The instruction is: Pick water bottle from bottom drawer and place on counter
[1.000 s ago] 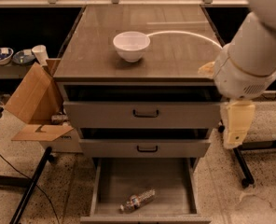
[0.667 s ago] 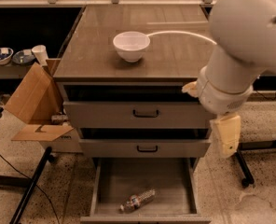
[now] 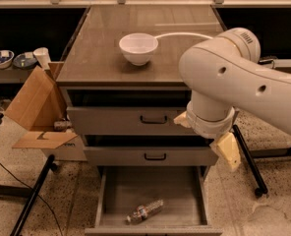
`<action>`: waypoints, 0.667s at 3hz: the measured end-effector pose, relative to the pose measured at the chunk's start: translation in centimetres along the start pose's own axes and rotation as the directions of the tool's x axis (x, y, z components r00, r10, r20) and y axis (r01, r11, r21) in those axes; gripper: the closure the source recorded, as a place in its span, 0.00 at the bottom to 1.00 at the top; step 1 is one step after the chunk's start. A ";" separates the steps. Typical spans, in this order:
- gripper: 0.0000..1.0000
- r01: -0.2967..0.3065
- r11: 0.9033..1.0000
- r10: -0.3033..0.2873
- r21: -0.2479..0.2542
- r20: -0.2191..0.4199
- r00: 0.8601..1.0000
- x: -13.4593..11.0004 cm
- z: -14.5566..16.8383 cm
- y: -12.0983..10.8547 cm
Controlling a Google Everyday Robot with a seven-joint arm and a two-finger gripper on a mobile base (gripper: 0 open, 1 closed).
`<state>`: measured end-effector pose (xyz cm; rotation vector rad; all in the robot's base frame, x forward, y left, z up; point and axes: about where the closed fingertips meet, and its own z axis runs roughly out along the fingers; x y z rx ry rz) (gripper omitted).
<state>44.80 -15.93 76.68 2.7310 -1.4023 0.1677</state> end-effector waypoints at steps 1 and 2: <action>0.00 0.000 1.000 0.000 0.000 0.000 1.000 0.0 0.0 0.0; 0.00 0.004 1.000 -0.004 -0.020 -0.008 1.000 -0.3 0.8 0.2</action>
Offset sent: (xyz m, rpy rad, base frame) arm -0.0060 0.0018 -0.0220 -0.0487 0.0343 0.0039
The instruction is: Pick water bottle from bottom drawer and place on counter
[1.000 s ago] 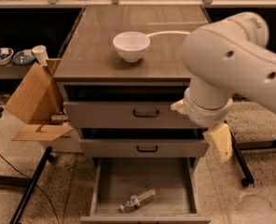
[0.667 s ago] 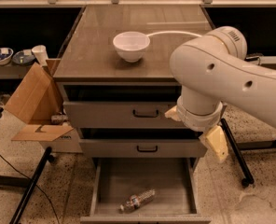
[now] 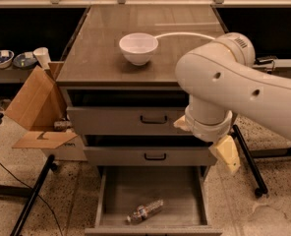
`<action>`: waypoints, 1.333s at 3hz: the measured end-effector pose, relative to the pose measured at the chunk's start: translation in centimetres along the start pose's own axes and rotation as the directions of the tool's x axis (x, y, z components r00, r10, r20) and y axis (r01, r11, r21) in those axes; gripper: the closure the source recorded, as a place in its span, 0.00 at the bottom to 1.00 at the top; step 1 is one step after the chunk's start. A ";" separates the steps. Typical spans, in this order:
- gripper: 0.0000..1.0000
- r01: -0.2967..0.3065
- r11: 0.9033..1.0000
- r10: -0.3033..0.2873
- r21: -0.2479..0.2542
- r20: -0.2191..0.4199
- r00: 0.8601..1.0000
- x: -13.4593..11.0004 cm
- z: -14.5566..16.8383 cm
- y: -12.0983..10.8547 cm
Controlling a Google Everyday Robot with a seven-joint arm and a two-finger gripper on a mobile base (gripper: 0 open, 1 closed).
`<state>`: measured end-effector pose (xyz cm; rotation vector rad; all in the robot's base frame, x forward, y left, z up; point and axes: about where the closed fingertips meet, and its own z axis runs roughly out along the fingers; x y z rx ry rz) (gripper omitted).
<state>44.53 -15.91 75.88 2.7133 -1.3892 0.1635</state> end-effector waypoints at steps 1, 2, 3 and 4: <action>0.00 0.034 0.999 -0.034 -0.022 0.001 0.999 -0.8 2.9 -0.8; 0.00 0.073 0.997 -0.073 -0.009 0.026 0.997 -1.8 6.5 -2.1; 0.00 0.113 0.993 -0.115 0.039 0.055 0.992 -3.2 10.4 -3.8; 0.00 0.150 0.984 -0.158 0.099 0.078 0.984 -5.0 14.7 -5.0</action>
Offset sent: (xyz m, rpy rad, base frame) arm 0.0283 0.0421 -0.1252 0.0774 0.0245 0.1330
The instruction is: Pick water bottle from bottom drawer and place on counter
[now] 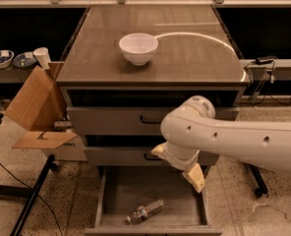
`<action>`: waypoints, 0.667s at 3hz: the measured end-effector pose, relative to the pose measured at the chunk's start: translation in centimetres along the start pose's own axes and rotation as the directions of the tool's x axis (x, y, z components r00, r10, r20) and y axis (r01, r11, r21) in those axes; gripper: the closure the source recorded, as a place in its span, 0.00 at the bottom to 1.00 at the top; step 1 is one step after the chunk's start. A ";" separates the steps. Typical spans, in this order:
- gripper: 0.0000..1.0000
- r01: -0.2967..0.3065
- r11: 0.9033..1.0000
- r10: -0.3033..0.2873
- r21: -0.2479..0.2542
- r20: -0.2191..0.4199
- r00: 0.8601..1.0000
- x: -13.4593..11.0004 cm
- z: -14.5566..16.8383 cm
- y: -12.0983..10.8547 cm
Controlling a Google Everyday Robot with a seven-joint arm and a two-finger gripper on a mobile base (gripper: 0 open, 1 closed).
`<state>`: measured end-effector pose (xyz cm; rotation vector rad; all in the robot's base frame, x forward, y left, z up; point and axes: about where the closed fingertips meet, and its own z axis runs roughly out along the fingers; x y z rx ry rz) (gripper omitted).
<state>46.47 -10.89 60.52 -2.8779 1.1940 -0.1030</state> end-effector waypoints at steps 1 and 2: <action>0.00 0.022 0.997 -0.024 0.072 0.035 0.999 -0.6 4.2 -1.3; 0.00 0.024 0.992 -0.034 0.123 0.085 0.996 -0.9 8.6 -2.7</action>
Offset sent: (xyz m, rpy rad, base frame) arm 0.0344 0.0395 -0.1358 0.2348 -0.0254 0.0515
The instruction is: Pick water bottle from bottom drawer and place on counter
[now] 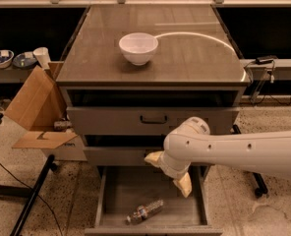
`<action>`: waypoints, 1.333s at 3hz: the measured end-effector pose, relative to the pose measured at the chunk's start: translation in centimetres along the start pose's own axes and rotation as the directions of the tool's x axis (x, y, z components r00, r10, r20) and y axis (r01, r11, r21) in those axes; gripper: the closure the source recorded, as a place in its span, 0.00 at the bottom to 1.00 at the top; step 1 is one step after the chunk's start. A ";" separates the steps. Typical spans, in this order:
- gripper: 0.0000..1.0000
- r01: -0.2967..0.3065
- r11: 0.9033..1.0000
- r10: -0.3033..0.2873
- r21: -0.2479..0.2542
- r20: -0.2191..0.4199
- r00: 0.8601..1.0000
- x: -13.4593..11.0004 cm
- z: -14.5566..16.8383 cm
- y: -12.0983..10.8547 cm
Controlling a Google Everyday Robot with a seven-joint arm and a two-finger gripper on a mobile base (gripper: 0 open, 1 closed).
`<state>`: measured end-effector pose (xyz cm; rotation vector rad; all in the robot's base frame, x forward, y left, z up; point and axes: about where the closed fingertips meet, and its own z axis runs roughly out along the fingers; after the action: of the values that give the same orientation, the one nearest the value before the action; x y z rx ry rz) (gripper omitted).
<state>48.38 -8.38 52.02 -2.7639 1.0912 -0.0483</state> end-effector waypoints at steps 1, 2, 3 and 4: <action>0.00 -0.006 1.000 0.004 0.031 0.045 0.999 0.7 4.5 -1.1; 0.00 -0.006 0.998 0.001 0.055 0.085 0.996 1.3 8.9 -1.7; 0.00 0.003 0.998 -0.011 0.061 0.138 0.990 0.9 13.2 -2.0; 0.00 0.003 0.998 -0.011 0.061 0.138 0.990 0.9 13.2 -2.0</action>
Offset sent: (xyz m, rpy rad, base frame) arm 0.0477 0.0258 -0.1394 0.1608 0.0344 0.0179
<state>51.65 -5.63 39.35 -2.6723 1.0274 0.1055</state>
